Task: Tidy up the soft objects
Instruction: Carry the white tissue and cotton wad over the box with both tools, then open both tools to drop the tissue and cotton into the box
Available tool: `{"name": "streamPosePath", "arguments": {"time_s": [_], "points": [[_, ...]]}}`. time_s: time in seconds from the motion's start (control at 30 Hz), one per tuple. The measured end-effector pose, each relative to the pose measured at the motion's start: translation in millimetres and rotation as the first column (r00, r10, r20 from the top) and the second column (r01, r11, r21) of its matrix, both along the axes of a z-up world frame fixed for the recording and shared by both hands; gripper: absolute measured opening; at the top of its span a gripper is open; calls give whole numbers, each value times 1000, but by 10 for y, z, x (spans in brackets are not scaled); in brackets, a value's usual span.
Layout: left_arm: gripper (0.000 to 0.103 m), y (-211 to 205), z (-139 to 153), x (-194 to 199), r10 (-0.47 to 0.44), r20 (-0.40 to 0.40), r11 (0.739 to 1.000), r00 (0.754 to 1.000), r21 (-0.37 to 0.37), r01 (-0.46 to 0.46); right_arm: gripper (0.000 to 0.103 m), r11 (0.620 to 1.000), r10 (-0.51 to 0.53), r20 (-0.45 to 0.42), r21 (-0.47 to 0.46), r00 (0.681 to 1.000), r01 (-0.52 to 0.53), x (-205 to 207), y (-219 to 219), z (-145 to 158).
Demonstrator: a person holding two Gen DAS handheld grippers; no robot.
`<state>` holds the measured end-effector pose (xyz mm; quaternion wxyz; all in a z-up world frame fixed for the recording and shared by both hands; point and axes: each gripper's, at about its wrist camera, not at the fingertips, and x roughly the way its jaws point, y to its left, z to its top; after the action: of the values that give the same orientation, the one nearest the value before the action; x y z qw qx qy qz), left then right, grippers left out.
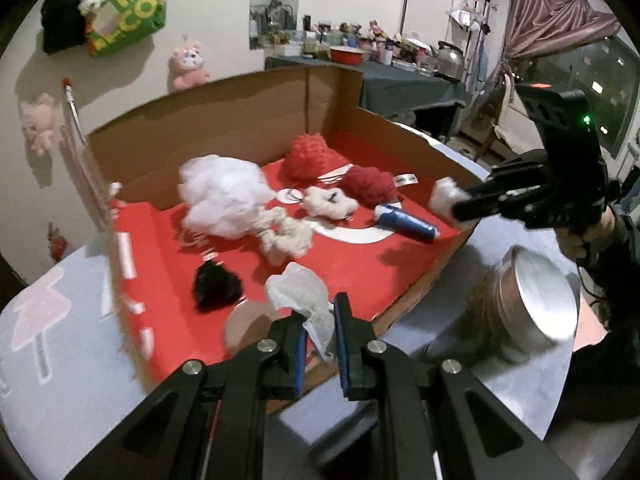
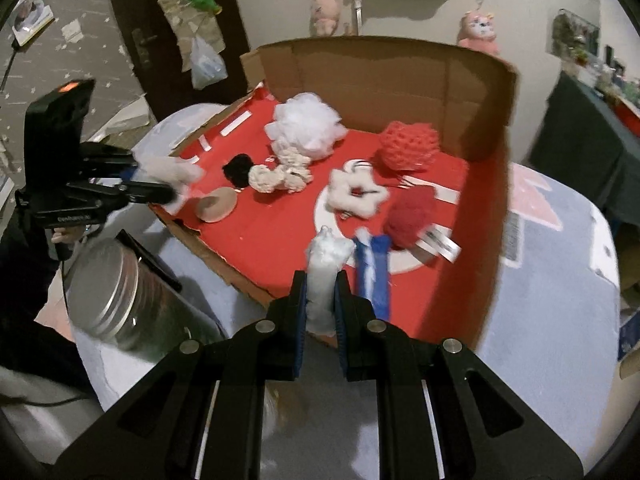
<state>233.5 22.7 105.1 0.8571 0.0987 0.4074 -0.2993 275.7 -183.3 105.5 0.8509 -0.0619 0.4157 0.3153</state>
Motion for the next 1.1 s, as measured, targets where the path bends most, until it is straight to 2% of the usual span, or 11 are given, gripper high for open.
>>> {"name": "streamPosePath", "arguments": {"time_s": [0.1, 0.2, 0.33, 0.43, 0.67, 1.1], "points": [[13, -145, -51, 135, -18, -52, 1000, 998, -3, 18, 12, 999, 30, -26, -18, 999, -31, 135, 164, -19], [13, -284, -109, 252, -22, -83, 999, 996, 29, 24, 12, 998, 48, -75, -24, 996, -50, 294, 287, -51], [13, -413, -193, 427, -8, -145, 998, 989, 55, 16, 12, 998, 51, -198, -23, 979, -56, 547, 415, -178], [13, -489, -269, 531, 3, -183, 997, 983, 76, 11, 13, 997, 35, -257, -57, 966, -52, 688, 509, -281], [13, -582, -381, 637, 7, -205, 992, 979, 128, 20, 13, 991, 13, -306, -121, 952, -52, 843, 647, -394], [16, -587, -443, 655, 16, -208, 987, 978, 161, 18, 14, 980, 3, -303, -190, 953, -63, 850, 748, -471]]}}
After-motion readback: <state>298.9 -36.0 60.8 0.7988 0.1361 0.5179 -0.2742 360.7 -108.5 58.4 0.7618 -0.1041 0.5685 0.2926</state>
